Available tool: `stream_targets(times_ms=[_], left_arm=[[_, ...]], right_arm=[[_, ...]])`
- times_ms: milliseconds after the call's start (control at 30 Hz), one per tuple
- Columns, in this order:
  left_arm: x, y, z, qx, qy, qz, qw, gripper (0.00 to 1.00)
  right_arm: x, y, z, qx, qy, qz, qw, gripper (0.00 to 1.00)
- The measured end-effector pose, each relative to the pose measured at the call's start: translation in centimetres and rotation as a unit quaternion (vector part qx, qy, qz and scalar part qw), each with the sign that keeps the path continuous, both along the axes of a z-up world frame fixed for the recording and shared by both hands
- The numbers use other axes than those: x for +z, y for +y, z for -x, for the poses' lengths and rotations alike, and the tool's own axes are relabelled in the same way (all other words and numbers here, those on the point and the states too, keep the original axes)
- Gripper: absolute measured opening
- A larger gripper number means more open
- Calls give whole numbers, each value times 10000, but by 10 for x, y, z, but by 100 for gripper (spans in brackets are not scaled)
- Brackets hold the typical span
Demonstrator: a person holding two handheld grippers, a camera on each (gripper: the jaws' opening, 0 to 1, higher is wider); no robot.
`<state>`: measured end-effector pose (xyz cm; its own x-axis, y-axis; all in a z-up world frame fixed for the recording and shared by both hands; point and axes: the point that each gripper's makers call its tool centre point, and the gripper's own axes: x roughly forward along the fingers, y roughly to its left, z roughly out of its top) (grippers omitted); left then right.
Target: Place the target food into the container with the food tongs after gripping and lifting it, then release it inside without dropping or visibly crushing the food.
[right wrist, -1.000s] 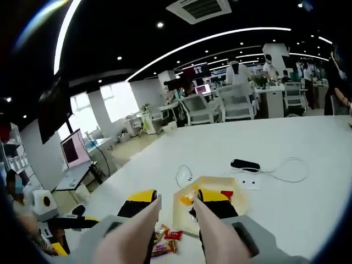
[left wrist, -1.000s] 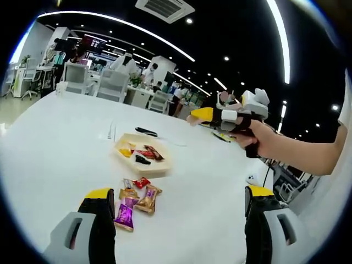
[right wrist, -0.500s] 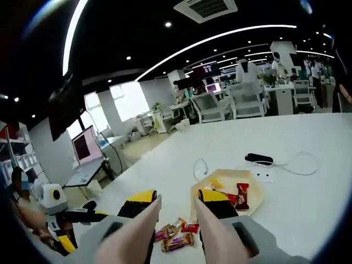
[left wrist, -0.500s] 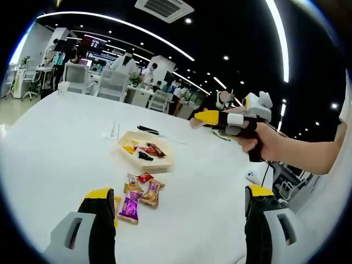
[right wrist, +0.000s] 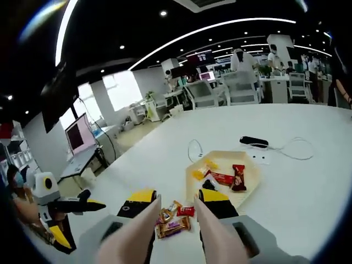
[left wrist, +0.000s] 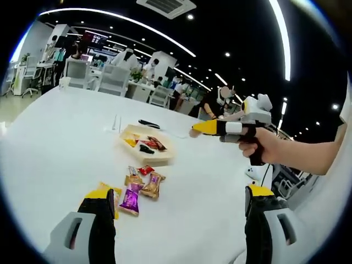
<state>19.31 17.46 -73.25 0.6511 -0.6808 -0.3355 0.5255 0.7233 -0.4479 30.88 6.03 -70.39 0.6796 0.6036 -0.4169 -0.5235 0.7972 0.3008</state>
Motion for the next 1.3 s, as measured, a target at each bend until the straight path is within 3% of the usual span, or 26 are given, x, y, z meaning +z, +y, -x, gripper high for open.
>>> stream_targets(times_ms=[833, 1300], left_arm=[[-11, 4, -19, -15, 43, -60, 10000, 99], [-18, 2, -22, -119, 145, -90, 9998, 99]], right_arm=[[-43, 12, 4, 202, 468, 64, 9987, 30], [-57, 27, 15, 312, 699, 69, 9970, 30]])
